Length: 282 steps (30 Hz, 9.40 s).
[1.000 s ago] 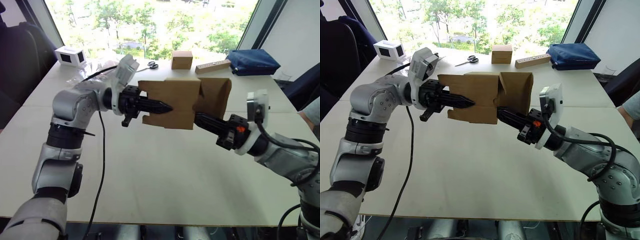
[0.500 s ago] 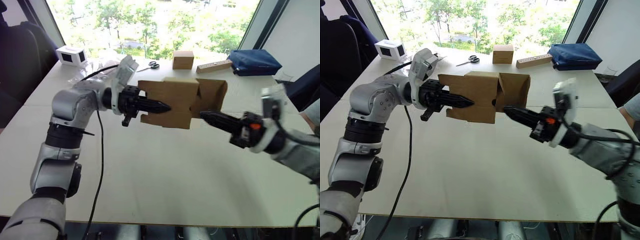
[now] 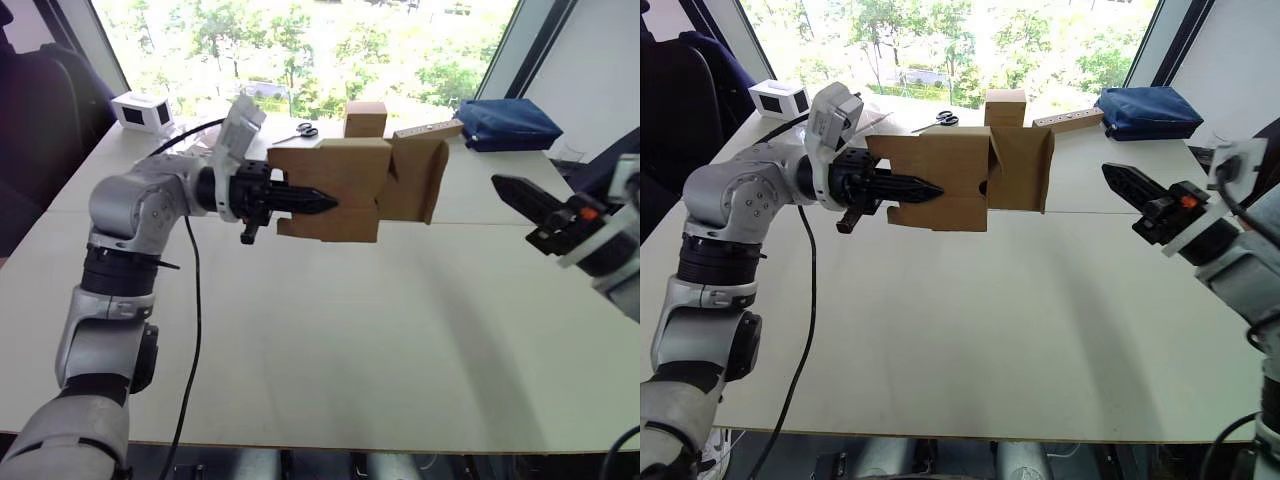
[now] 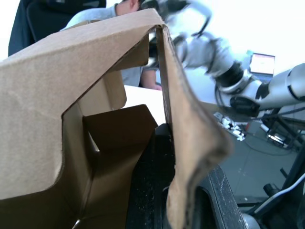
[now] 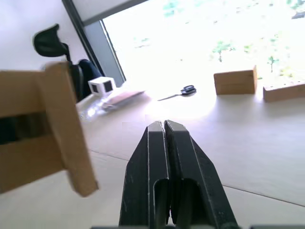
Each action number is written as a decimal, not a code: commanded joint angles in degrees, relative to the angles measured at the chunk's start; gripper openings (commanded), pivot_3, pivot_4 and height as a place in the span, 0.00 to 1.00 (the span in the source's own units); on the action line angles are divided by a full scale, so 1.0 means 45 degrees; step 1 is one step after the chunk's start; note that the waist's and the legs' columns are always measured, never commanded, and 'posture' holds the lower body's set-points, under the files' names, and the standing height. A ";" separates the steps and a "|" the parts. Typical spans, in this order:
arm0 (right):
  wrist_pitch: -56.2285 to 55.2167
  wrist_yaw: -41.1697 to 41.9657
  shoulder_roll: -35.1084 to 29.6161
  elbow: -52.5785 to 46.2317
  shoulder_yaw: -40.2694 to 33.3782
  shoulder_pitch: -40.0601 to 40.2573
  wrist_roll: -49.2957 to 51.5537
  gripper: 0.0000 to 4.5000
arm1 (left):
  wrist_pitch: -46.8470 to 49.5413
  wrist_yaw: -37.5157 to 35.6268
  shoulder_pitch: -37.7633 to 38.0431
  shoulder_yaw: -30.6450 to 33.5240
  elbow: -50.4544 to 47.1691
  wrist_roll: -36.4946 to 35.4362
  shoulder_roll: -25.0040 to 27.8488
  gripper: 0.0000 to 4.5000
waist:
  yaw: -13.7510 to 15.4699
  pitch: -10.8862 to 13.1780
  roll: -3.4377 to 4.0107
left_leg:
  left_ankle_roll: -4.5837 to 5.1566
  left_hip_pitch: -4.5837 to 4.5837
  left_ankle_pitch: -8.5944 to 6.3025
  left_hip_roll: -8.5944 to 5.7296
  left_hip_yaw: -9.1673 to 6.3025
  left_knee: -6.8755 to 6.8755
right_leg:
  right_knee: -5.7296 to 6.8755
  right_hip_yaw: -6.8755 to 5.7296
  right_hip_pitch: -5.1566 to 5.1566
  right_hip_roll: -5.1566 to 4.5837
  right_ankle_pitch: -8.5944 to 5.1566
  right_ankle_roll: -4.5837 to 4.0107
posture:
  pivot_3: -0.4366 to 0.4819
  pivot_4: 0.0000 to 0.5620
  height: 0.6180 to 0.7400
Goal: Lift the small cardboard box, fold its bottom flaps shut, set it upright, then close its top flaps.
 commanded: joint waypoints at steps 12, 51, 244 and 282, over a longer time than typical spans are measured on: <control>0.0797 -0.0609 0.2890 -0.2041 0.0911 -0.1941 0.1723 0.01 | -0.0306 0.0628 -0.0640 0.0649 0.0960 -0.0249 -0.0248 0.00 | 0.0042 0.0005 0.0007 | -0.0007 -0.0004 0.0004 0.0012 -0.0008 -0.0001 | 0.0007 -0.0002 -0.0003 0.0011 0.0001 0.0000 | 0.48 0.27 1.00; -0.0637 -0.0513 0.4041 0.0323 0.0988 -0.2289 0.1036 0.01 | 0.0193 0.0286 -0.1040 0.0868 0.1076 -0.0526 -0.0254 0.00 | 0.0009 0.0012 0.0026 | -0.0007 -0.0006 0.0004 0.0021 -0.0003 -0.0019 | 0.0010 0.0007 -0.0023 0.0047 0.0003 0.0002 | 0.48 0.27 1.00; 0.1823 0.0762 -0.1825 -0.7690 -0.0495 0.6414 -0.0928 0.00 | 0.3842 -0.0929 -0.4625 -1.2266 -0.2651 0.8300 -0.0998 0.47 | 0.0342 0.0024 0.0034 | 0.0079 -0.0073 -0.0047 0.0009 -0.0027 0.0140 | -0.0011 0.0032 0.0004 0.0053 -0.0050 -0.0007 | 0.48 0.27 1.00; 0.0414 0.6330 -0.0609 -0.0848 0.4023 -0.1170 -0.5116 0.00 | -0.0930 0.1481 0.3909 0.1121 -0.2240 0.1853 0.1421 0.02 | 0.0341 0.0017 0.0043 | 0.0017 -0.0180 -0.0010 -0.0028 -0.0032 0.0183 | 0.0166 0.0031 -0.0138 -0.0001 -0.0023 0.0048 | 0.48 0.27 1.00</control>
